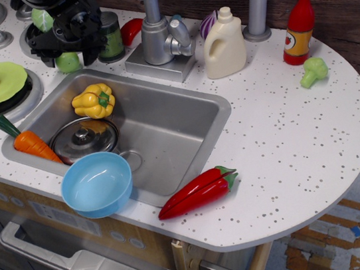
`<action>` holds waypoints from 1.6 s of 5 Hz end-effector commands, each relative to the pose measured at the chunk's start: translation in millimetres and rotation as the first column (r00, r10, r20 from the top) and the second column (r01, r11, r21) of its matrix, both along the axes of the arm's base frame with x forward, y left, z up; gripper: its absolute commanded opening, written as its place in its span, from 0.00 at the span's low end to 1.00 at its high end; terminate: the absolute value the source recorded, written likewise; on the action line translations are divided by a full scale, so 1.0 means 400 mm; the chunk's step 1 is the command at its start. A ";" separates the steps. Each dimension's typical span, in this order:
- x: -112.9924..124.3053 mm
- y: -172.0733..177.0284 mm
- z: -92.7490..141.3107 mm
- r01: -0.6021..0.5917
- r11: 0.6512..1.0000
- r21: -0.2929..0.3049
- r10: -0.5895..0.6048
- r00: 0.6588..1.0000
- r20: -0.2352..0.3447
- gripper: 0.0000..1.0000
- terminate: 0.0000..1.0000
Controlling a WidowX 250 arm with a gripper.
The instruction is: Put pear in bowl
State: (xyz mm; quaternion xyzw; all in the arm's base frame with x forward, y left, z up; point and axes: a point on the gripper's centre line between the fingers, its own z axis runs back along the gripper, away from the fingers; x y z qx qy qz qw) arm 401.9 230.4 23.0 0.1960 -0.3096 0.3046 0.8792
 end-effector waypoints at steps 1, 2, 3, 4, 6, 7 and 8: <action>0.019 0.049 0.033 0.024 1.000 0.015 -0.024 0.999 0.036 1.00 0.00; 0.024 0.039 0.033 0.029 1.000 -0.003 -0.029 0.999 0.034 0.00 0.00; 0.018 0.016 0.077 0.053 0.999 0.002 -0.053 0.999 -0.009 0.00 0.00; 0.003 -0.087 0.199 0.042 0.999 -0.031 -0.046 0.993 -0.110 0.00 0.00; -0.161 -0.311 0.234 -0.209 0.963 -0.168 0.169 0.960 -0.222 0.00 0.00; -0.243 -0.418 0.231 -0.270 0.938 -0.217 0.200 0.934 -0.297 0.00 0.00; -0.303 -0.474 0.230 -0.301 0.919 -0.256 0.204 0.916 -0.346 0.00 0.00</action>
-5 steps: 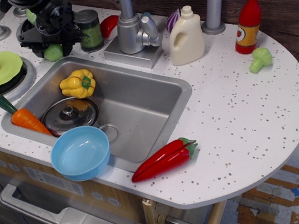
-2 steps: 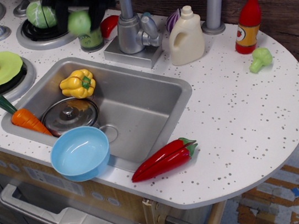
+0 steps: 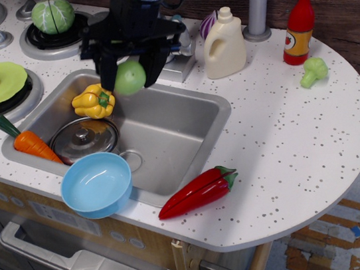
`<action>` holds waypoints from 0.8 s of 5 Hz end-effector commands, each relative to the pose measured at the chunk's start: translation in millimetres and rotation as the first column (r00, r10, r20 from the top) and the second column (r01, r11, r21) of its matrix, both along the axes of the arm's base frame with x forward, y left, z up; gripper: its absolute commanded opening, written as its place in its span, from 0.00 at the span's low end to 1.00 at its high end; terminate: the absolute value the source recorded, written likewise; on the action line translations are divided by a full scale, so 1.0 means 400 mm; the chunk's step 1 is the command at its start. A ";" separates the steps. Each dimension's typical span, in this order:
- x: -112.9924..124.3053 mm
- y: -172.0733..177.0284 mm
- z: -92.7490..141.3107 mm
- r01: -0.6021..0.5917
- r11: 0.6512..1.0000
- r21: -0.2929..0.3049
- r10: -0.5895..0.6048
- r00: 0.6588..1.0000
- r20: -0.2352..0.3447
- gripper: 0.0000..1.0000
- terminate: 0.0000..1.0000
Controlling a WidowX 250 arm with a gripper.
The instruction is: Put pear in bowl
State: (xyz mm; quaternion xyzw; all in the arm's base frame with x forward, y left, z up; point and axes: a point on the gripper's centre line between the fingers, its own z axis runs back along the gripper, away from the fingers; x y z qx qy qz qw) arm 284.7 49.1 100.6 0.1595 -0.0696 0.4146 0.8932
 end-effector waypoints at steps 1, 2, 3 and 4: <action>-0.055 -0.024 -0.002 -0.036 0.998 -0.043 0.039 0.997 0.060 0.00 0.00; -0.098 -0.008 -0.029 -0.031 0.998 -0.058 0.034 0.998 0.058 0.00 0.00; -0.120 0.016 -0.055 -0.062 0.996 -0.063 0.065 0.997 0.043 0.00 0.00; -0.130 0.032 -0.076 -0.088 0.993 -0.081 0.090 0.996 0.027 0.00 0.00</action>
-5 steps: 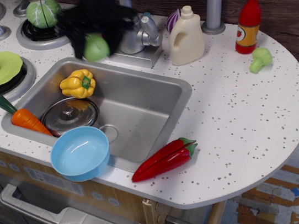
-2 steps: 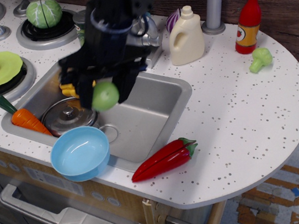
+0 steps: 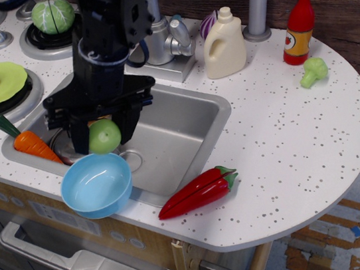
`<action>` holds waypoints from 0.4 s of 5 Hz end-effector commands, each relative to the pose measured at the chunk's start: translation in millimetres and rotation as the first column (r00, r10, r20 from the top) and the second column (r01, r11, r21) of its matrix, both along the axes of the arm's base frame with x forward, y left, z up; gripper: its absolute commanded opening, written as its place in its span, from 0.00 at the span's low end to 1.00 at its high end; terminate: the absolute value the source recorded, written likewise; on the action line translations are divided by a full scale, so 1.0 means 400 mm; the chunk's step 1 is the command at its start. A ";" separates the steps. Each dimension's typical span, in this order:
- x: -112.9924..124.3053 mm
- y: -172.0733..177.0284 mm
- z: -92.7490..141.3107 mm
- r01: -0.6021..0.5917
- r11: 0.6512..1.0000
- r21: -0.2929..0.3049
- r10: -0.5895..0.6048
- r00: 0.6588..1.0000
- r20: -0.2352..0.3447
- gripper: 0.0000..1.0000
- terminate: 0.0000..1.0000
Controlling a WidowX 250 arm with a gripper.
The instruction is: Put pear in bowl
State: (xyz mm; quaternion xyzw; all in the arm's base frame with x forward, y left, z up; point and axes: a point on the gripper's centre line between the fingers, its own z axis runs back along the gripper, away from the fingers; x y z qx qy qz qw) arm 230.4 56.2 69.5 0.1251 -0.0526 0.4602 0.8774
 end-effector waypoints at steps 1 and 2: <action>-0.003 0.035 -0.018 0.005 1.000 -0.007 -0.005 1.000 0.004 0.00 0.00; -0.011 0.051 -0.033 0.045 0.999 -0.017 -0.045 0.999 0.017 1.00 0.00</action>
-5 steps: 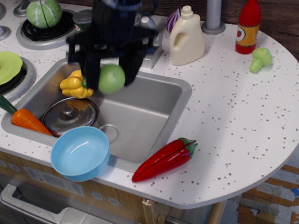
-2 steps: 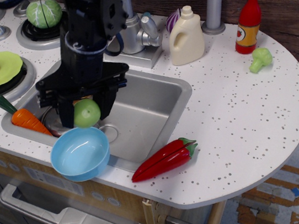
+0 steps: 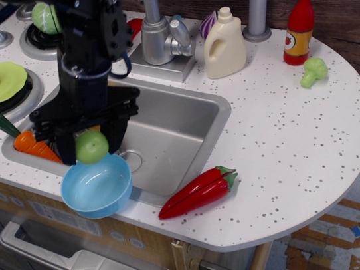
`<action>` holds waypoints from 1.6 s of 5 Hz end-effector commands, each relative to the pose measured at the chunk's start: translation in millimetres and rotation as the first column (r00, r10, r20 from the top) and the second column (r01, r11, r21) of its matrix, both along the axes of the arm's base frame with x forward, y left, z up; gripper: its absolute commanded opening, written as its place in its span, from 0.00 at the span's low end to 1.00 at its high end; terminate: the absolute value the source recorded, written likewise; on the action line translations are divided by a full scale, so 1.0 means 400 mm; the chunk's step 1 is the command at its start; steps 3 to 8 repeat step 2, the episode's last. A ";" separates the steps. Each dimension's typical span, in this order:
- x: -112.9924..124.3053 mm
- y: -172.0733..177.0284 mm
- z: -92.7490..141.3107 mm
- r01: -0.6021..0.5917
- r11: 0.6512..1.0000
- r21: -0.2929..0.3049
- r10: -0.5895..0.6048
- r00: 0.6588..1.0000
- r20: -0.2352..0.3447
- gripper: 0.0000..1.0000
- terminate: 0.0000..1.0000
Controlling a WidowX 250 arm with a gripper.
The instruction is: Put pear in bowl
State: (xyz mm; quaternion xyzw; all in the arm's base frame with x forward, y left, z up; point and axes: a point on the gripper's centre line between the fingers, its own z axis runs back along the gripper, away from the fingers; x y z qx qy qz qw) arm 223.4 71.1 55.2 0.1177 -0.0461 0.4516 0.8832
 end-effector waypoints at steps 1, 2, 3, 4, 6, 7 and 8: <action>0.006 0.013 0.003 0.025 1.000 0.002 -0.025 0.999 0.024 1.00 0.00; 0.006 0.013 0.003 0.025 1.000 0.002 -0.025 0.999 0.024 1.00 1.00; 0.006 0.013 0.003 0.025 1.000 0.002 -0.025 0.999 0.024 1.00 1.00; 0.006 0.013 0.003 0.025 1.000 0.002 -0.025 0.999 0.024 1.00 1.00; 0.006 0.013 0.003 0.025 1.000 0.002 -0.025 0.999 0.024 1.00 1.00; 0.006 0.013 0.003 0.025 1.000 0.002 -0.025 0.999 0.024 1.00 1.00; 0.006 0.013 0.003 0.025 1.000 0.002 -0.025 0.999 0.024 1.00 1.00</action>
